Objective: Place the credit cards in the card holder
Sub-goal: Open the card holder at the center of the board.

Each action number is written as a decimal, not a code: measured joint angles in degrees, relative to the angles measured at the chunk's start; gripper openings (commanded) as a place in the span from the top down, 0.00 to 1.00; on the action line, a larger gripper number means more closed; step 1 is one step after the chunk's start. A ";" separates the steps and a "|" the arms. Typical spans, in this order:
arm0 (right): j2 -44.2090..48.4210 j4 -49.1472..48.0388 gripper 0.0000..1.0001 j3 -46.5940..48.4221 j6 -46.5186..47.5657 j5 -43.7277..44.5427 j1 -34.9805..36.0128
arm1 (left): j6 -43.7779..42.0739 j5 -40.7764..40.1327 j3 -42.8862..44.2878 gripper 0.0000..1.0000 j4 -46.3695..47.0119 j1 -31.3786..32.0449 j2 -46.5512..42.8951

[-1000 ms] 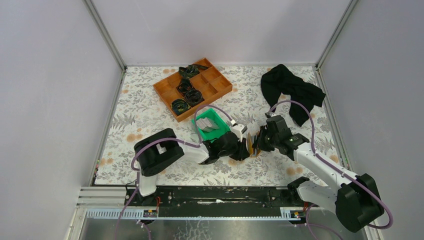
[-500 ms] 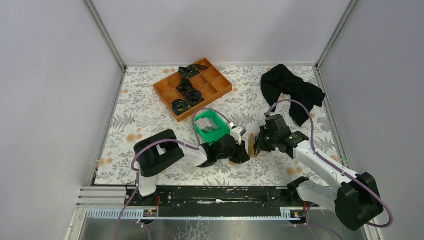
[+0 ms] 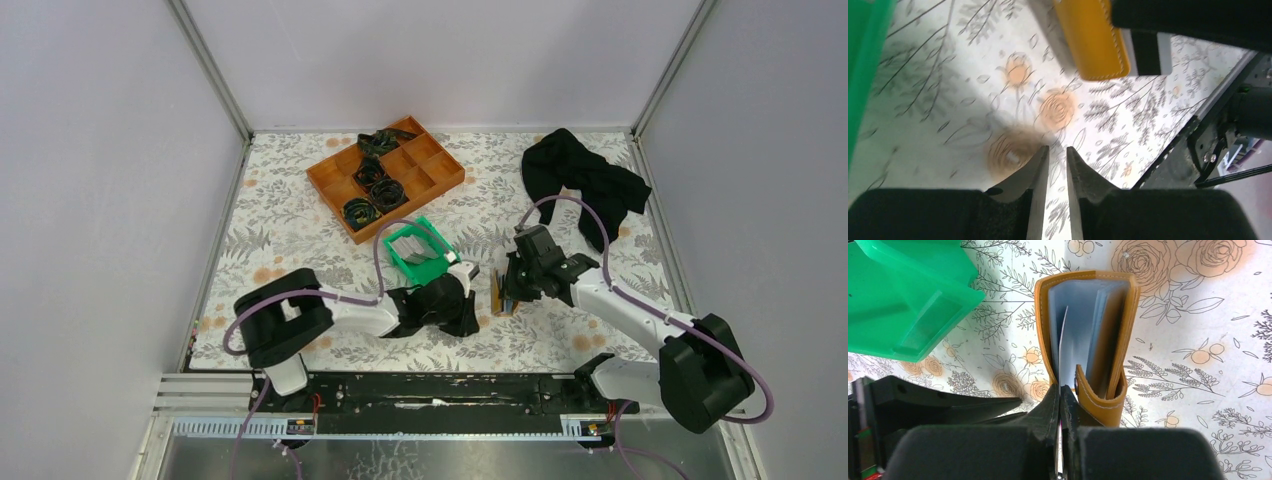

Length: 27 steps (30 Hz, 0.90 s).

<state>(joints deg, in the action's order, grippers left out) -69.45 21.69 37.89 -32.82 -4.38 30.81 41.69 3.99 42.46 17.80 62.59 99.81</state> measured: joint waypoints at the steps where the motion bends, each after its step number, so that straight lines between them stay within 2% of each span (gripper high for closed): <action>1: -0.37 -0.07 1.00 0.17 -0.02 0.31 0.28 | 0.02 -0.55 -0.28 0.74 -2.19 0.02 -1.25; 5: -1.60 -0.37 1.00 0.55 -0.02 0.92 1.18 | 0.22 -3.85 -0.66 0.73 -9.31 0.02 -5.77; 9: -2.27 -0.68 1.00 0.57 -0.11 1.53 1.75 | 0.52 -7.13 0.63 0.73 -12.07 0.00 -7.78; 19: -3.21 -0.50 1.00 1.14 -0.22 2.25 2.45 | 3.72 -13.07 10.75 0.72 -11.02 -0.59 -5.25; 27: -2.91 -0.20 1.00 1.16 -0.22 2.43 2.54 | 7.32 -14.19 12.00 0.72 -9.79 -2.40 -1.01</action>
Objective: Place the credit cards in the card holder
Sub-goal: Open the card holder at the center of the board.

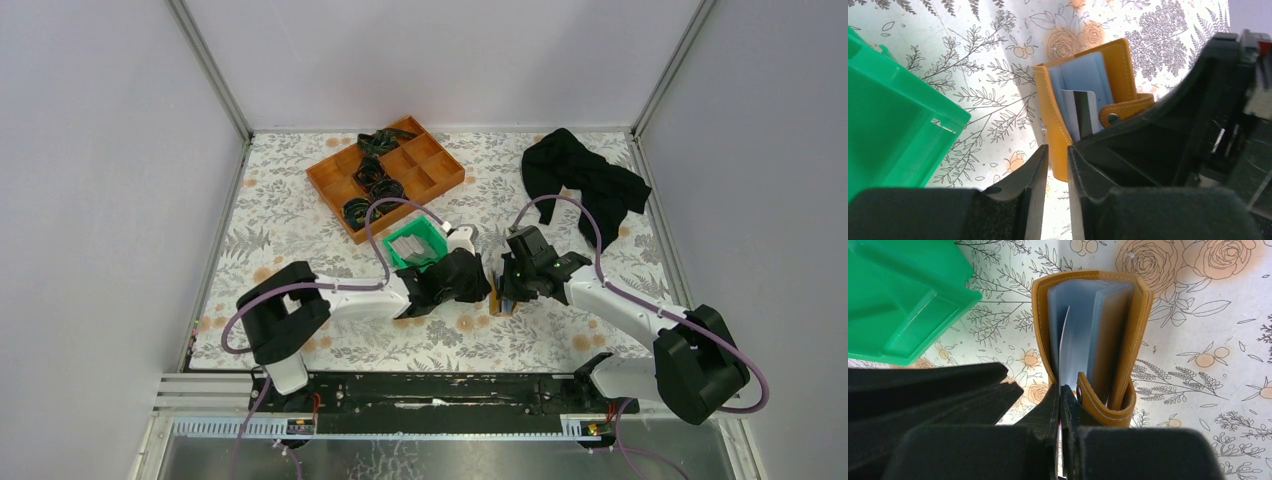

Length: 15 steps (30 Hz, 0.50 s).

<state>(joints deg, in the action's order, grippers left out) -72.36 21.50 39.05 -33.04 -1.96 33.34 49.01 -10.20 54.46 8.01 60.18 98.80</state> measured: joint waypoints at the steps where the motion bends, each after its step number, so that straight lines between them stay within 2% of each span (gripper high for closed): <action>1: 0.02 0.04 1.00 0.00 0.00 0.00 0.00 | 0.44 -0.02 0.00 0.72 0.15 -0.31 0.44; 15: 0.22 0.31 1.00 -0.02 0.04 -0.02 0.00 | 4.04 1.05 2.54 0.73 3.76 -2.03 3.28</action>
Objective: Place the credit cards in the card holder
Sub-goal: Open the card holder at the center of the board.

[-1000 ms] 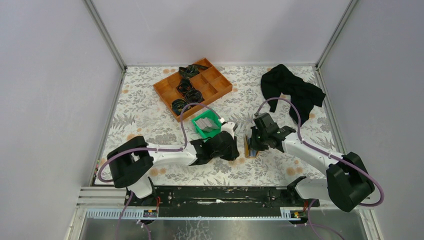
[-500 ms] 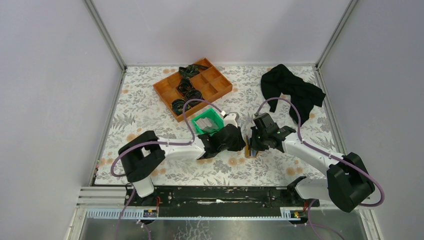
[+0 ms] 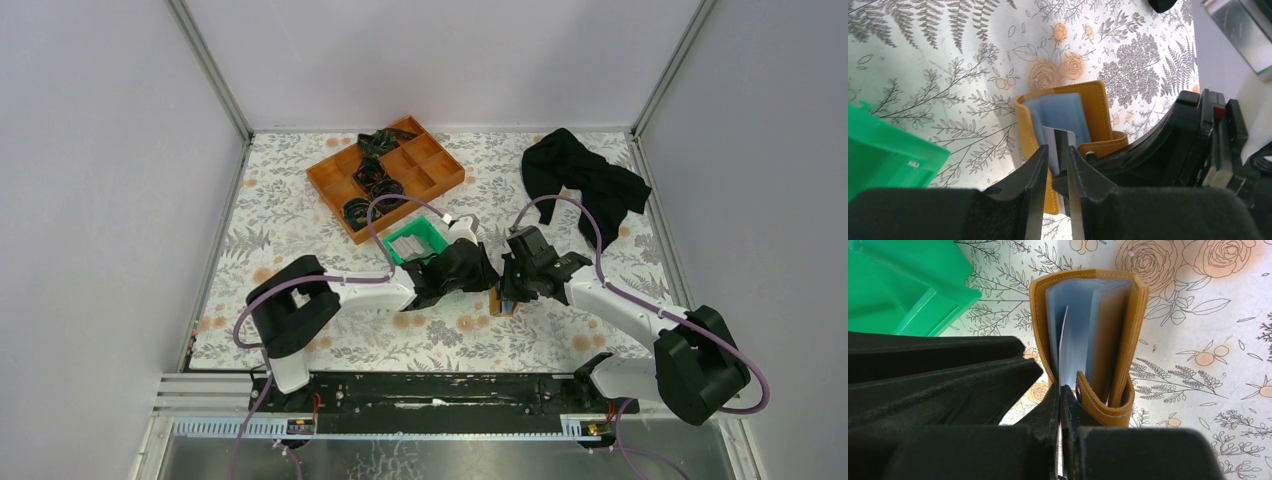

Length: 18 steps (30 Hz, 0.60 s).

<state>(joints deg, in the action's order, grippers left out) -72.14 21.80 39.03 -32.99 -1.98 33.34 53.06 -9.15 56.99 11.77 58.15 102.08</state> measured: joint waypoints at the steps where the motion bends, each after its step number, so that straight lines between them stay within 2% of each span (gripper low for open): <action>1: 0.00 0.00 1.00 0.00 0.00 0.00 0.00 | 0.07 0.20 0.52 0.73 0.15 -0.02 0.52; 18: 0.00 0.04 1.00 -0.24 -0.04 0.13 0.00 | 1.40 2.49 2.47 0.73 1.73 -0.09 3.67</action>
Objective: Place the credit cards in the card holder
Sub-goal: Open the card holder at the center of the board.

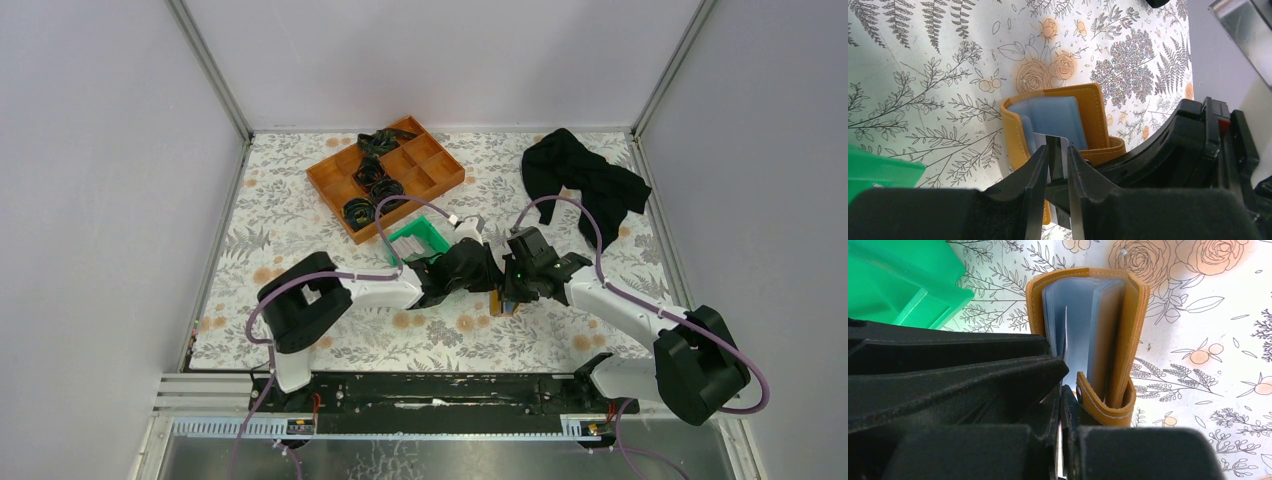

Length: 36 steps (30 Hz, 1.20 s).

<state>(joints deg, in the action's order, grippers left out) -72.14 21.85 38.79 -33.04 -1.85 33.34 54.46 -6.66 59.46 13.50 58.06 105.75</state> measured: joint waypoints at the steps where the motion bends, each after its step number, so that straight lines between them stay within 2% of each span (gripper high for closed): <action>1: 0.00 0.04 1.00 -0.07 -0.02 0.22 0.00 | 0.09 0.09 0.11 0.73 0.09 0.00 0.24; 16: -0.13 1.81 1.00 -0.09 -0.02 2.19 -0.02 | 0.20 0.70 3.98 0.73 -0.74 0.00 3.91; 27: -0.42 3.21 1.00 -0.17 0.07 2.84 -0.13 | -2.05 -0.48 9.99 0.75 -8.35 0.59 6.49; 36: 0.28 4.61 1.00 -0.17 0.46 2.56 0.07 | -2.69 -3.41 8.81 0.75 -9.35 1.66 5.25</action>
<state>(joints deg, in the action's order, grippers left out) -71.85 26.46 38.61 -32.58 0.71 33.41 51.77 -10.07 68.27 4.14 59.72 111.00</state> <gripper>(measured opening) 0.018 0.255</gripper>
